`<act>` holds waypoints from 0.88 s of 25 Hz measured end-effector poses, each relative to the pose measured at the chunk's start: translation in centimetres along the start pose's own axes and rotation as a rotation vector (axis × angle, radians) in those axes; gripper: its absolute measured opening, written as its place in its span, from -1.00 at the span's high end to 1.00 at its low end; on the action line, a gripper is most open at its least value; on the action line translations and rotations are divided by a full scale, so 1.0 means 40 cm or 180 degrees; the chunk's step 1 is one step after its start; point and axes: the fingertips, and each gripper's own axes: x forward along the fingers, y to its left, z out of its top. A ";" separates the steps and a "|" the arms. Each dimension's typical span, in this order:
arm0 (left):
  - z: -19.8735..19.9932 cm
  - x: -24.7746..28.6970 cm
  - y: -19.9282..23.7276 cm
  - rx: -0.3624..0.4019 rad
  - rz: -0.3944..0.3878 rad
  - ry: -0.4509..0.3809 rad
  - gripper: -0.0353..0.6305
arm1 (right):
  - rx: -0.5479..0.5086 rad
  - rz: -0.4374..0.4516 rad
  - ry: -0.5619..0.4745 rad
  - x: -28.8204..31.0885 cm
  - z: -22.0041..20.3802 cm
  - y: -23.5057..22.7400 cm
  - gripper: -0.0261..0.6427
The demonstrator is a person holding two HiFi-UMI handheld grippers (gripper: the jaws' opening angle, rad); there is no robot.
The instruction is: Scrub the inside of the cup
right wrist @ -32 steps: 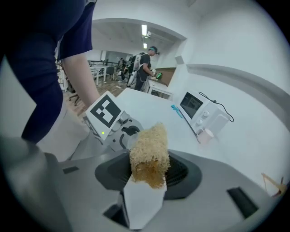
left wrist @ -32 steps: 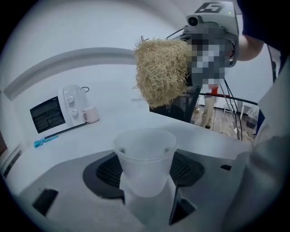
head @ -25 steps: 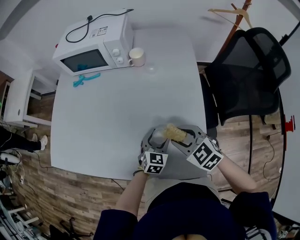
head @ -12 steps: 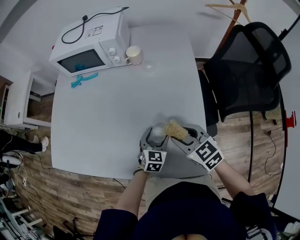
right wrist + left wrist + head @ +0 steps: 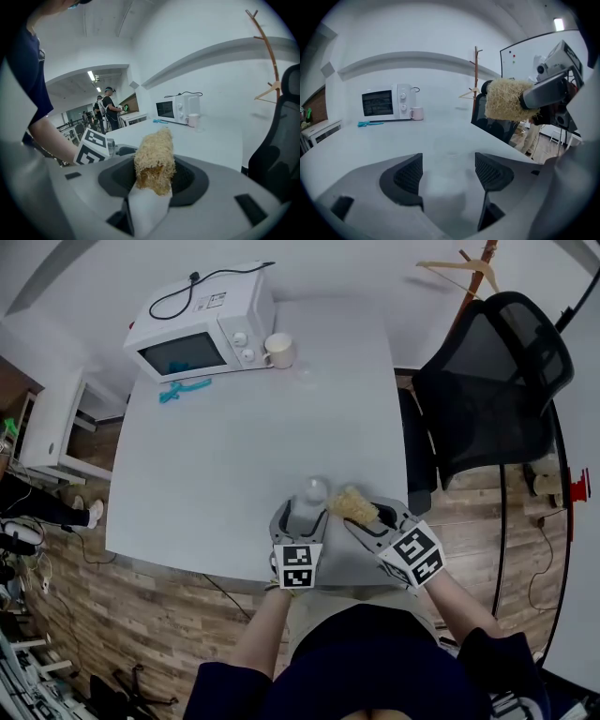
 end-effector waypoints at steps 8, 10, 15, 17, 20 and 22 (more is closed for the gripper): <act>0.093 -0.130 -0.045 -0.0262 0.0126 -0.0360 -0.10 | 0.0054 -0.0145 -0.0214 -0.048 0.006 0.033 0.39; 0.123 -0.165 -0.042 -0.0296 0.0255 -0.0464 0.12 | 0.0063 -0.0168 -0.0289 -0.057 0.015 0.048 0.39; 0.160 -0.228 -0.049 -0.0476 0.0319 -0.0621 0.73 | 0.0071 -0.0313 -0.0467 -0.083 0.034 0.078 0.39; 0.166 -0.247 -0.061 -0.0485 0.0251 -0.0624 0.77 | 0.0133 -0.0407 -0.0545 -0.097 0.040 0.086 0.39; 0.166 -0.278 -0.073 -0.0446 0.0179 -0.0615 0.81 | 0.0223 -0.0537 -0.0636 -0.116 0.040 0.102 0.39; 0.160 -0.302 -0.078 -0.0432 0.0150 -0.0603 0.82 | 0.0273 -0.0603 -0.0682 -0.128 0.037 0.118 0.39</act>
